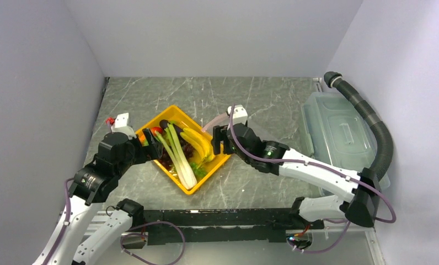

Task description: Place the food in the zip-top bag and seal the zipper

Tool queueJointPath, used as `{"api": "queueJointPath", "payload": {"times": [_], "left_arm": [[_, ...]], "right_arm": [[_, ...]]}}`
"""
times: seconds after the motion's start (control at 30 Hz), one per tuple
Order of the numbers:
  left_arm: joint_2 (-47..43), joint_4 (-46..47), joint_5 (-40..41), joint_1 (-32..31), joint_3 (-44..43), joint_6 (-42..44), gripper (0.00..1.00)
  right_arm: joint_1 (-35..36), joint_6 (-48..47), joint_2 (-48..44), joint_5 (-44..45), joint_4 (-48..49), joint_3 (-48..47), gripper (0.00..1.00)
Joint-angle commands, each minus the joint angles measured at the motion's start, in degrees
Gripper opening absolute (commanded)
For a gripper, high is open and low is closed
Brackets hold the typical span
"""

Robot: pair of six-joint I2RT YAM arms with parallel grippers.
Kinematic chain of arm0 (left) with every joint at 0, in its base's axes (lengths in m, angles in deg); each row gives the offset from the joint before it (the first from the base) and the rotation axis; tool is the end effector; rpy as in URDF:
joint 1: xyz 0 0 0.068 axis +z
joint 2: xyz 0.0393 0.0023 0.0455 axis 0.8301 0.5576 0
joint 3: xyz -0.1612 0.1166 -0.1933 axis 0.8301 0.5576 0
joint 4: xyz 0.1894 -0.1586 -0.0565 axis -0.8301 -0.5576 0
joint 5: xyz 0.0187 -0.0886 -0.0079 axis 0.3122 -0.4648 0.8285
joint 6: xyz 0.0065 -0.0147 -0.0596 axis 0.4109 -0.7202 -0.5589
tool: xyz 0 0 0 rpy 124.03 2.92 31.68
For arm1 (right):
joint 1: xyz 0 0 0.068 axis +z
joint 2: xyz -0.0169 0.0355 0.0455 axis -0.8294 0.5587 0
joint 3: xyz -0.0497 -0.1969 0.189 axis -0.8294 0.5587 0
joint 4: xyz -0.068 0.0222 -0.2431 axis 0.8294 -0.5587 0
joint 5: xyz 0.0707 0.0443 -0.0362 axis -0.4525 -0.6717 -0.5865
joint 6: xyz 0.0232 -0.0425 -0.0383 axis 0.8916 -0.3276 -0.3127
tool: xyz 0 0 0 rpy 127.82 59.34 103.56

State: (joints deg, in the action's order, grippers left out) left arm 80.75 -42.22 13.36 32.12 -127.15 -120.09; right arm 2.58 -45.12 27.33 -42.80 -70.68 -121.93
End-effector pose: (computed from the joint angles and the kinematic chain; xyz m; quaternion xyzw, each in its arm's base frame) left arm 0.1016 -0.0364 0.3398 -0.0979 0.8578 -0.1654 0.4768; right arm 0.1632 0.2303 0.3106 -0.0932 0.8485 0.2165 0.4738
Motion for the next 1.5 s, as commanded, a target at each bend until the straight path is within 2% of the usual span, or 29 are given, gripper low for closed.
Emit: {"api": "queueJointPath", "payload": {"times": [0.0,0.17,0.33,0.63,0.9,1.13,1.27,1.47], "left_arm": [[0.8,3.1,-1.7,-0.1,0.4,-0.2,1.0],[2.6,4.6,-3.0,-0.1,0.5,-0.2,1.0],[3.7,5.7,-3.7,-0.1,0.9,0.1,1.0],[3.0,5.2,-3.4,-0.1,0.9,0.2,1.0],[2.3,4.7,-3.3,-0.1,1.0,0.2,1.0],[2.3,4.9,-3.0,-0.1,1.0,0.4,0.99],[2.4,5.0,-3.1,-0.1,0.9,0.5,0.99],[2.8,5.2,-3.6,-0.1,0.9,0.5,0.99]], "right_arm": [[0.0,-9.0,-3.7,3.2,-10.8,-3.6,0.78],[-1.4,-13.8,-4.3,4.9,-17.7,-5.5,0.8],[-5.6,-18.8,-2.3,0.6,-21.2,-6.3,0.81],[-12.6,-25.0,4.3,-7.5,-19.3,-7.4,0.89],[-16.1,-26.9,11.8,-12.4,-17.7,-9.9,0.89],[-17.5,-27.1,15.0,-13.4,-17.5,-10.8,0.74],[-17.5,-27.5,15.1,-13.5,-17.7,-10.7,0.6],[-17.5,-28.1,14.6,-12.9,-17.6,-10.4,0.31]]}}
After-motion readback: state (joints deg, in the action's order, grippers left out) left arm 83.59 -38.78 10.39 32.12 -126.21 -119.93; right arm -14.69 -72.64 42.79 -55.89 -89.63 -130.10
